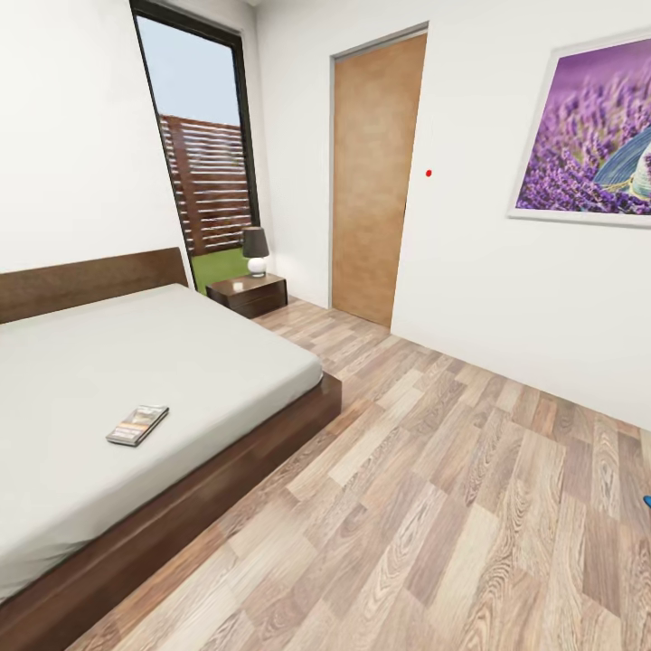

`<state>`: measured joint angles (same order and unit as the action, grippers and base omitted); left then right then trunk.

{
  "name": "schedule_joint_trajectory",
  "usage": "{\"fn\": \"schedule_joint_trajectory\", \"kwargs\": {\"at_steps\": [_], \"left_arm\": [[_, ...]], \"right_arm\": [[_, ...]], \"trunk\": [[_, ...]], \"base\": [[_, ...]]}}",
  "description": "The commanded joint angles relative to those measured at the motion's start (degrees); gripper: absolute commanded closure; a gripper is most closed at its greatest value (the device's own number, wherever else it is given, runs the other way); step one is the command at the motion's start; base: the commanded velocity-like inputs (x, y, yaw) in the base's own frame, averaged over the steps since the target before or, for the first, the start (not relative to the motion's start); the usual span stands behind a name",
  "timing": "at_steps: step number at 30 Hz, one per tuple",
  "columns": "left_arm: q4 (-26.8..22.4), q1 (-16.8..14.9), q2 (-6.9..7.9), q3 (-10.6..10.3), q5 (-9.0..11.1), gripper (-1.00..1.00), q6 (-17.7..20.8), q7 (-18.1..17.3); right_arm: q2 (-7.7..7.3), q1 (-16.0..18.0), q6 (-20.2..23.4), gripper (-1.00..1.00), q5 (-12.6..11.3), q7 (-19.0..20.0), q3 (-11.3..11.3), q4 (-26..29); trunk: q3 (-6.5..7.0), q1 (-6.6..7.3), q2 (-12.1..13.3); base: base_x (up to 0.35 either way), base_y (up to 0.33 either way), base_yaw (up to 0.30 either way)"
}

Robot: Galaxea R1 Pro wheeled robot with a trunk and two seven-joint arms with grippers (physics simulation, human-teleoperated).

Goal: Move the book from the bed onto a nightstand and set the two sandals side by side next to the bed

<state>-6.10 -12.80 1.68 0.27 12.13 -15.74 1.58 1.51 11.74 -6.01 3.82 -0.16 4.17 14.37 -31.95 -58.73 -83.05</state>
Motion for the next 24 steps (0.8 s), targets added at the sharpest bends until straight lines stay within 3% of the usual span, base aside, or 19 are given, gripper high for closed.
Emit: {"fn": "schedule_joint_trajectory", "kwargs": {"at_steps": [1,24], "left_arm": [[0.03,-0.03,-0.01,-0.01,0.09,-1.00,-0.17,0.09],[0.02,-0.03,-0.01,-0.01,0.12,-1.00,-0.17,0.09]], "right_arm": [[-0.01,0.03,-0.15,-1.00,0.40,-0.02,0.05,-0.04],[0.01,0.03,-0.15,-1.00,0.40,0.01,0.05,-0.04]], "trunk": [[-0.05,0.00,-0.02],[-0.05,0.00,-0.02]], "base": [[0.016,-0.018,0.003],[0.003,-0.035,0.001]]}}
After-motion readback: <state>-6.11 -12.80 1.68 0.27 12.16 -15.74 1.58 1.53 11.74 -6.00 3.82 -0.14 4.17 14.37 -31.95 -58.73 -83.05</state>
